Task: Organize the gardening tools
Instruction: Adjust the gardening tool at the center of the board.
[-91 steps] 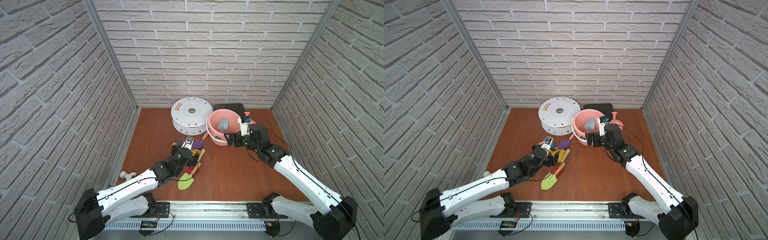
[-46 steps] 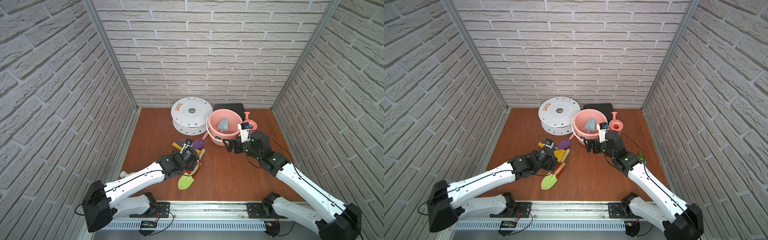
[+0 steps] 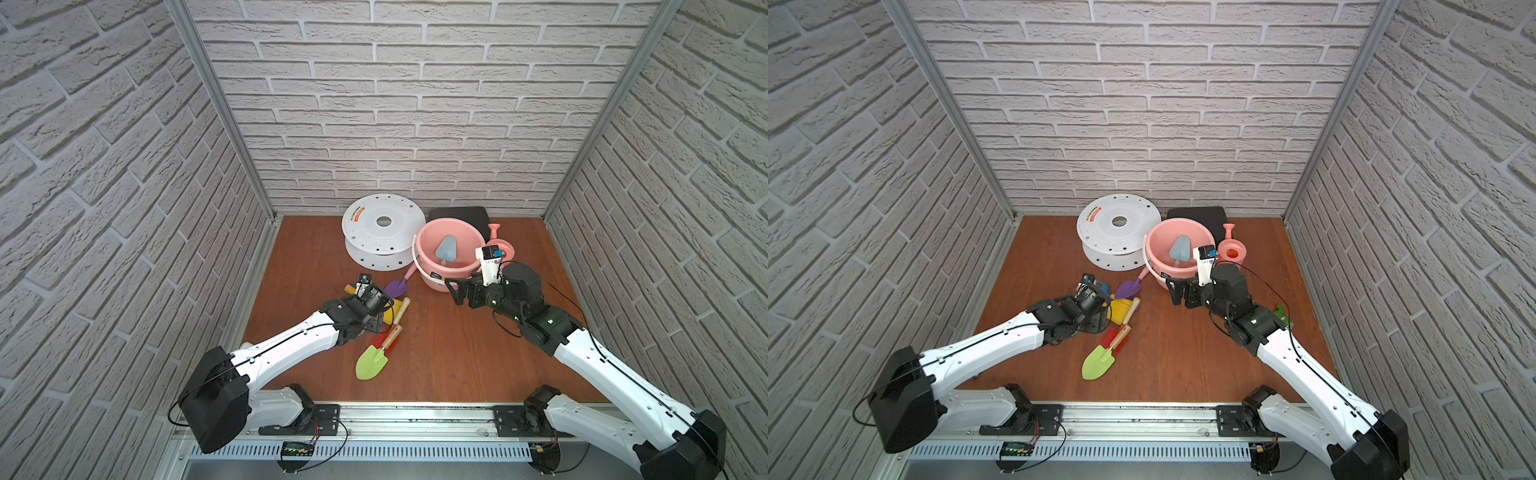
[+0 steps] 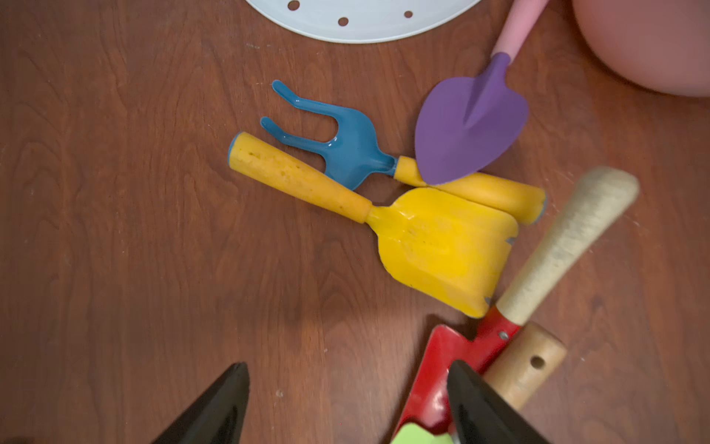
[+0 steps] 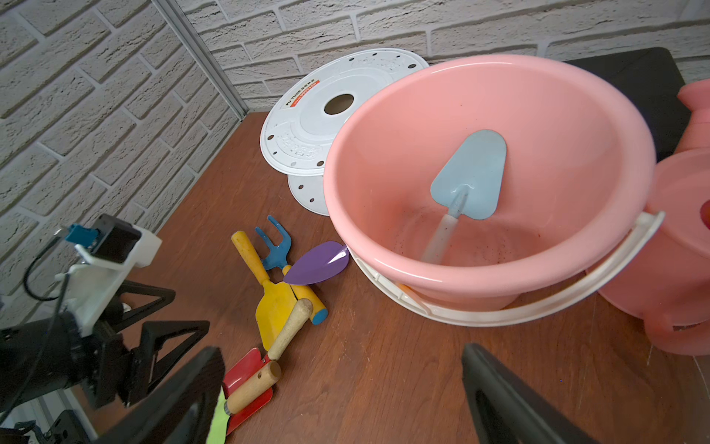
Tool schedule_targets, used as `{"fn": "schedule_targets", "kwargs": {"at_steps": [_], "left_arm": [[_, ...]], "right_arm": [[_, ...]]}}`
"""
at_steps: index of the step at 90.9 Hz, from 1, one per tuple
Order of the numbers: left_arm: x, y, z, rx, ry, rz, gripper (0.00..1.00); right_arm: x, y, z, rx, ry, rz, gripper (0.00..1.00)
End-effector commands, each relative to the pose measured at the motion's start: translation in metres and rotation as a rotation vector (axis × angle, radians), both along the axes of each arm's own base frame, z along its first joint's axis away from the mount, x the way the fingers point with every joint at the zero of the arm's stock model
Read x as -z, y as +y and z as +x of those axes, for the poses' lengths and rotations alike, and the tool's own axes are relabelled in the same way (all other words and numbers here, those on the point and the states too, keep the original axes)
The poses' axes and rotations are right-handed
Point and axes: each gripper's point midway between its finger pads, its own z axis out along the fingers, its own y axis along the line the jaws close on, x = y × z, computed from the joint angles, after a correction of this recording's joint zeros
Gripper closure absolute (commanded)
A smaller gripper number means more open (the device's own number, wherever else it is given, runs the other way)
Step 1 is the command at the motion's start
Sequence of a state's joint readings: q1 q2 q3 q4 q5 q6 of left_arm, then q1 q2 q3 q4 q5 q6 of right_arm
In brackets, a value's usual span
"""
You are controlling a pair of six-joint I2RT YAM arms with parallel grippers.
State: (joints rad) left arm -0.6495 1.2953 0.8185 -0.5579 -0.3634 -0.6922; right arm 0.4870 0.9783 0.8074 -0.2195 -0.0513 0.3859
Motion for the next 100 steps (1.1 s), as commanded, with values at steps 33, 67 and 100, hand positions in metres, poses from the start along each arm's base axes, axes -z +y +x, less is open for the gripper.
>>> {"fn": "schedule_targets", "kwargs": {"at_steps": [33, 67, 100], "left_arm": [[0.011, -0.026, 0.112, 0.036, -0.052, -0.101, 0.11], [0.047, -0.007, 0.105, -0.02, 0.057, -0.113, 0.08], [0.047, -0.006, 0.055, 0.001, 0.053, -0.145, 0.09]], "right_arm": [[0.004, 0.014, 0.002, -0.043, 0.004, 0.021, 0.0], [0.007, 0.015, 0.002, -0.042, 0.007, 0.014, 0.0], [0.007, 0.015, 0.002, -0.043, 0.005, 0.012, 0.0]]}}
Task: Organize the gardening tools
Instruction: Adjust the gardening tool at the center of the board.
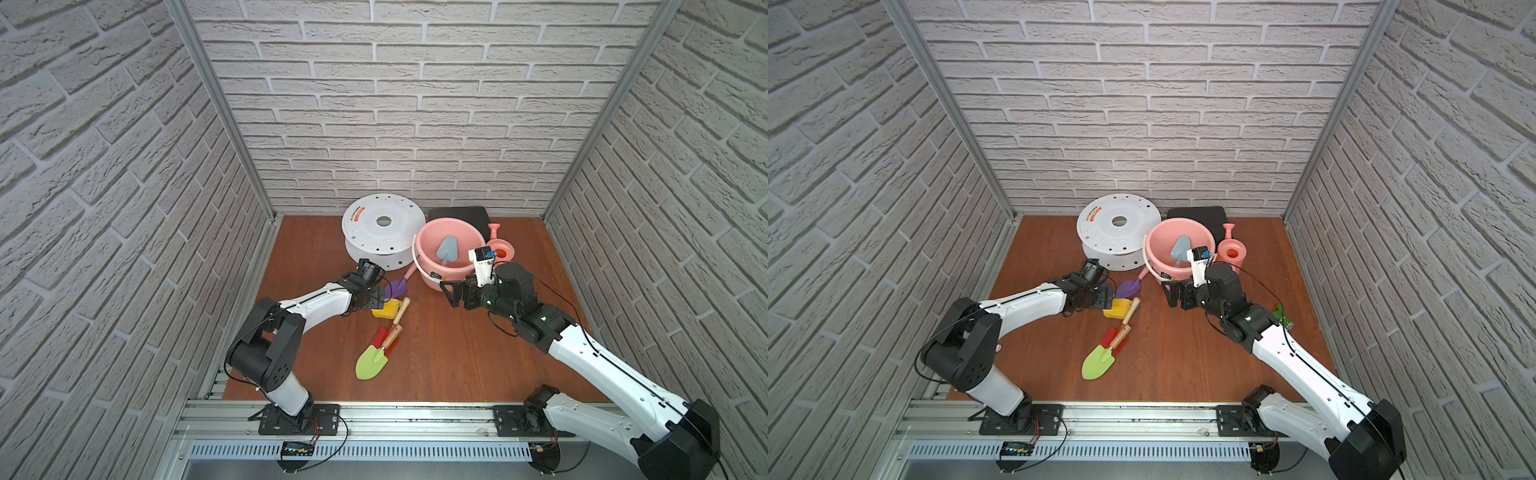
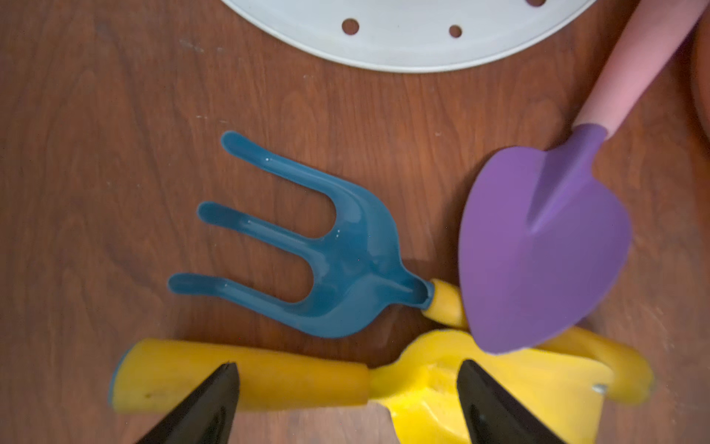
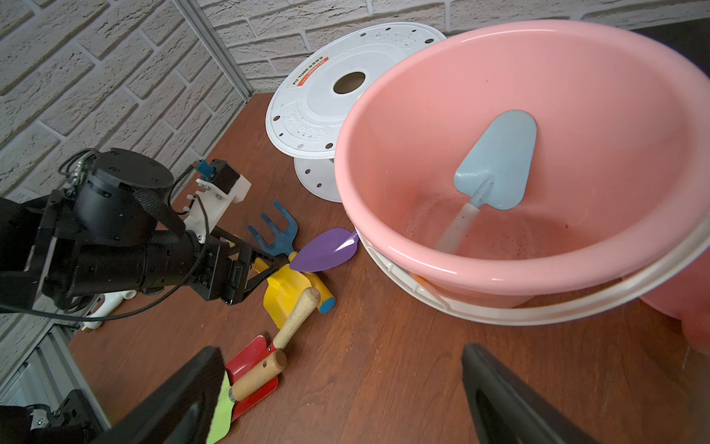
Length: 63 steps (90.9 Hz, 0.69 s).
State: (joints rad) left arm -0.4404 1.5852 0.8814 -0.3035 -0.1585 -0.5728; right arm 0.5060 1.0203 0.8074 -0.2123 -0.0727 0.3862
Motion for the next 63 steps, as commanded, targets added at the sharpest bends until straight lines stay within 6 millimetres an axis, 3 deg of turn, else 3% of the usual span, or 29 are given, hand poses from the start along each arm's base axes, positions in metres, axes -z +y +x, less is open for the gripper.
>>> {"fn": "schedule_targets", "kwargs": {"at_steps": [1, 19, 41, 53, 63], "left_arm": [[-0.002, -0.008, -0.013, 0.016, -0.02, -0.036, 0.09], [-0.004, -0.008, -0.024, 0.066, -0.04, -0.009, 0.09], [-0.036, -0.014, 0.018, 0.063, -0.151, -0.049, 0.07], [-0.021, -0.015, 0.036, 0.062, -0.109, -0.057, 0.05], [0.0, -0.012, 0.039, 0.053, -0.06, -0.044, 0.05]], "right_arm": [[-0.005, 0.004, 0.002, -0.005, -0.029, 0.021, 0.0], [-0.004, 0.006, 0.002, -0.01, -0.028, 0.024, 0.0], [-0.001, 0.005, 0.003, -0.006, -0.024, 0.018, 0.0], [0.0, 0.005, 0.003, -0.006, -0.022, 0.015, 0.0], [0.0, 0.005, 0.003, -0.005, -0.024, 0.015, 0.0]]}}
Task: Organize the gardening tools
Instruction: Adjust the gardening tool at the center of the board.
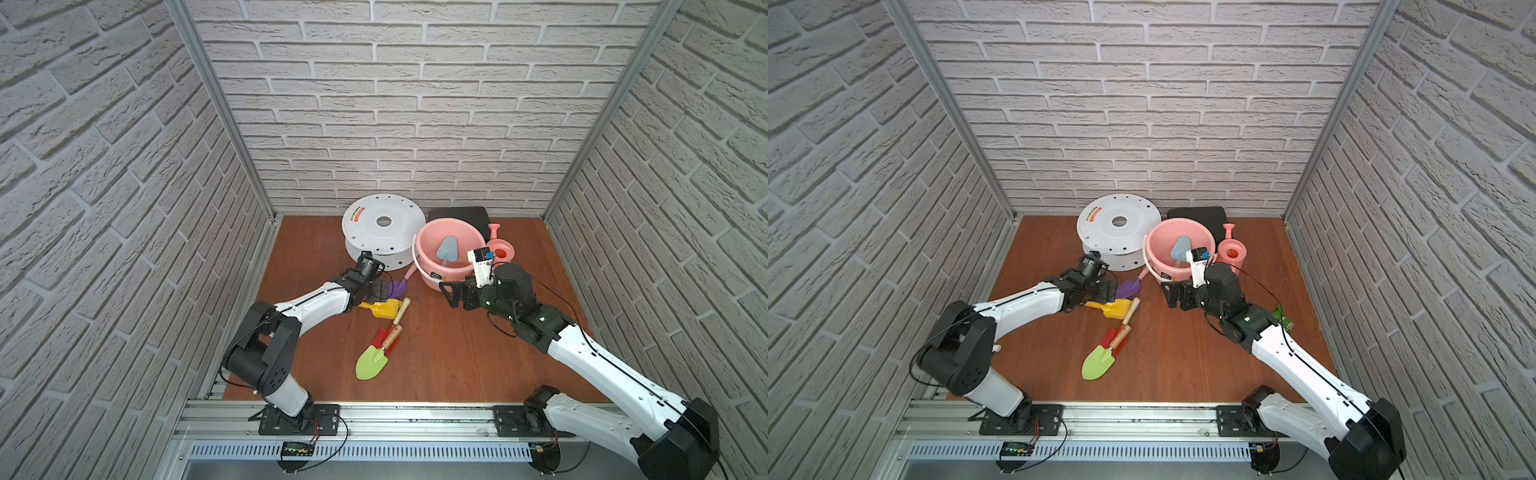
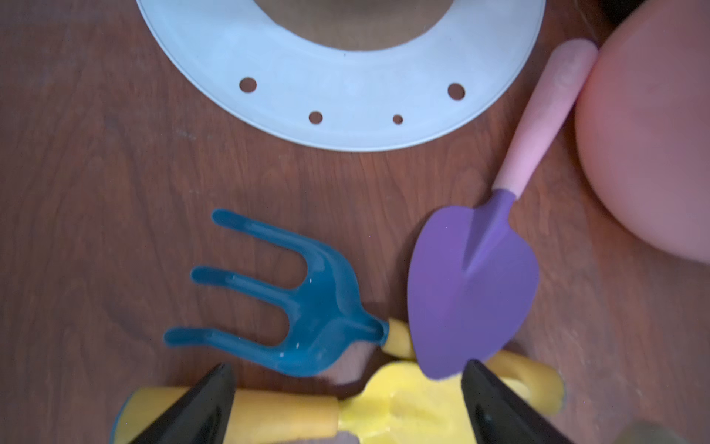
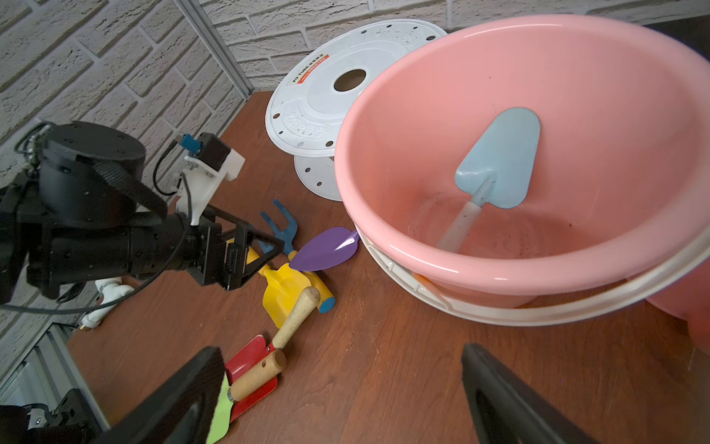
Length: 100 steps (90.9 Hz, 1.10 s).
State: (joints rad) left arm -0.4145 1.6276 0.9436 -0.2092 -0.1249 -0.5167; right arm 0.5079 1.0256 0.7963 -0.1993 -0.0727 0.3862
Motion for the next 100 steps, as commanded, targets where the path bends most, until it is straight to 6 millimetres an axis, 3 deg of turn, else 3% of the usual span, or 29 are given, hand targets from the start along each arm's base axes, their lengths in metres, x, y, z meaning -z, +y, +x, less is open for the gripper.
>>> {"fn": "schedule_targets", "kwargs": {"at_steps": [1, 15, 41, 61, 83, 100], "left_arm": [[0.02, 0.0, 0.003, 0.014, 0.042, 0.003, 0.05], [0.04, 0.006, -0.013, 0.006, 0.085, 0.002, 0.05], [0.038, 0.003, -0.056, 0.029, 0.08, -0.021, 0.06], [0.054, 0.007, -0.083, 0.016, 0.115, -0.035, 0.05], [0.04, 0.004, -0.09, 0.019, 0.083, -0.047, 0.07], [0.046, -0.002, -0.11, 0.066, 0.103, 0.008, 0.14]], "right_arm": [[-0.004, 0.004, 0.002, -0.003, -0.027, 0.016, 0.0], [-0.004, 0.003, 0.002, -0.002, -0.026, 0.017, 0.0], [-0.001, 0.004, 0.004, -0.002, -0.019, 0.015, 0.0], [-0.001, 0.004, 0.003, -0.003, -0.02, 0.016, 0.0], [-0.002, 0.005, 0.003, -0.005, -0.02, 0.02, 0.0], [-0.003, 0.005, 0.002, -0.005, -0.026, 0.021, 0.0]]}}
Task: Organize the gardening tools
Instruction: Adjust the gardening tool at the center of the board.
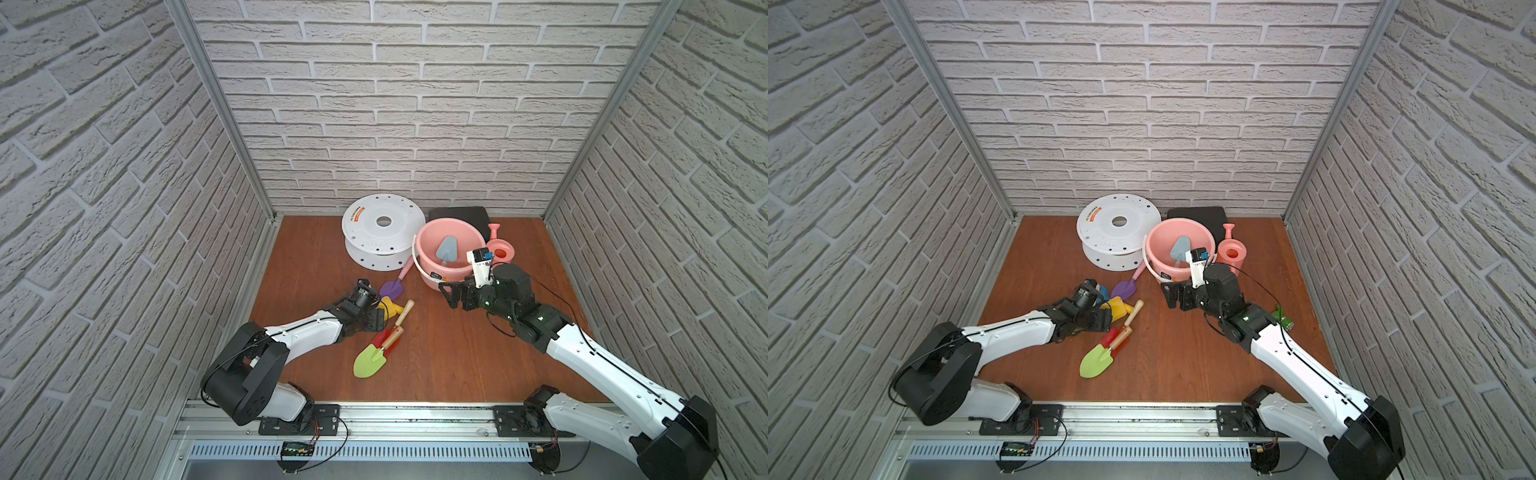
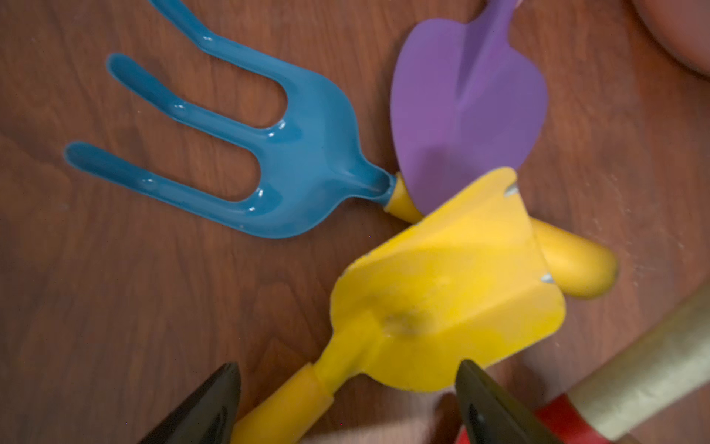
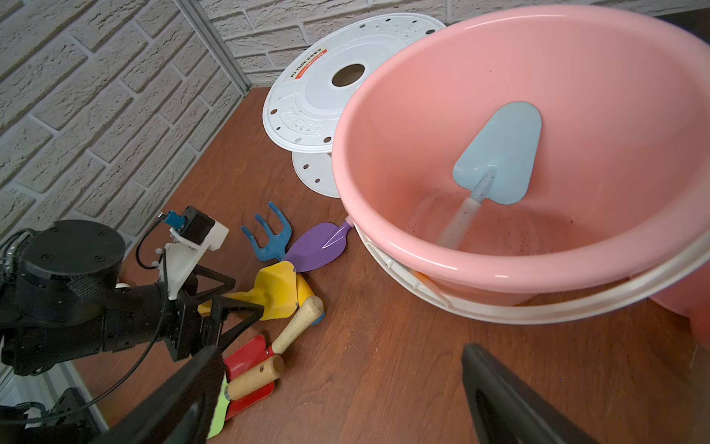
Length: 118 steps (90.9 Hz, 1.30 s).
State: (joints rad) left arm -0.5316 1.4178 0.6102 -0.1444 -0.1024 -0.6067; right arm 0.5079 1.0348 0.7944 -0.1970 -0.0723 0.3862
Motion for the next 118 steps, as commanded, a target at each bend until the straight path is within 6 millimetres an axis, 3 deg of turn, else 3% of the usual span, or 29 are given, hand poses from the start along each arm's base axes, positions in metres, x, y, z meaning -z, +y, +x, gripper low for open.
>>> {"fn": "schedule_targets", "kwargs": {"at_steps": [1, 27, 36, 71, 100, 111, 118], "left_arm": [[0.009, 0.003, -0.02, 0.016, 0.03, 0.051, 0.14], [0.02, 0.009, -0.036, 0.017, 0.077, 0.184, 0.28], [0.021, 0.011, -0.037, 0.01, 0.093, 0.218, 0.38], [0.004, 0.025, -0.048, -0.042, 0.041, 0.188, 0.39], [0.023, 0.036, -0.07, -0.086, 0.091, 0.166, 0.42], [0.023, 0.033, -0.07, -0.075, 0.084, 0.159, 0.49], [0.025, 0.032, -0.069, -0.074, 0.083, 0.169, 0.63]], "right_arm": [[-0.007, 0.004, 0.001, -0.005, -0.033, 0.026, 0.0], [-0.008, 0.005, 0.0, -0.009, -0.034, 0.032, 0.0], [-0.009, 0.004, -0.001, -0.007, -0.038, 0.032, 0.0], [-0.008, 0.006, -0.001, -0.015, -0.032, 0.038, 0.0], [-0.008, 0.007, -0.001, -0.017, -0.032, 0.041, 0.0], [-0.006, 0.007, 0.0, -0.018, -0.028, 0.04, 0.0], [-0.006, 0.007, 0.0, -0.019, -0.028, 0.04, 0.0]]}}
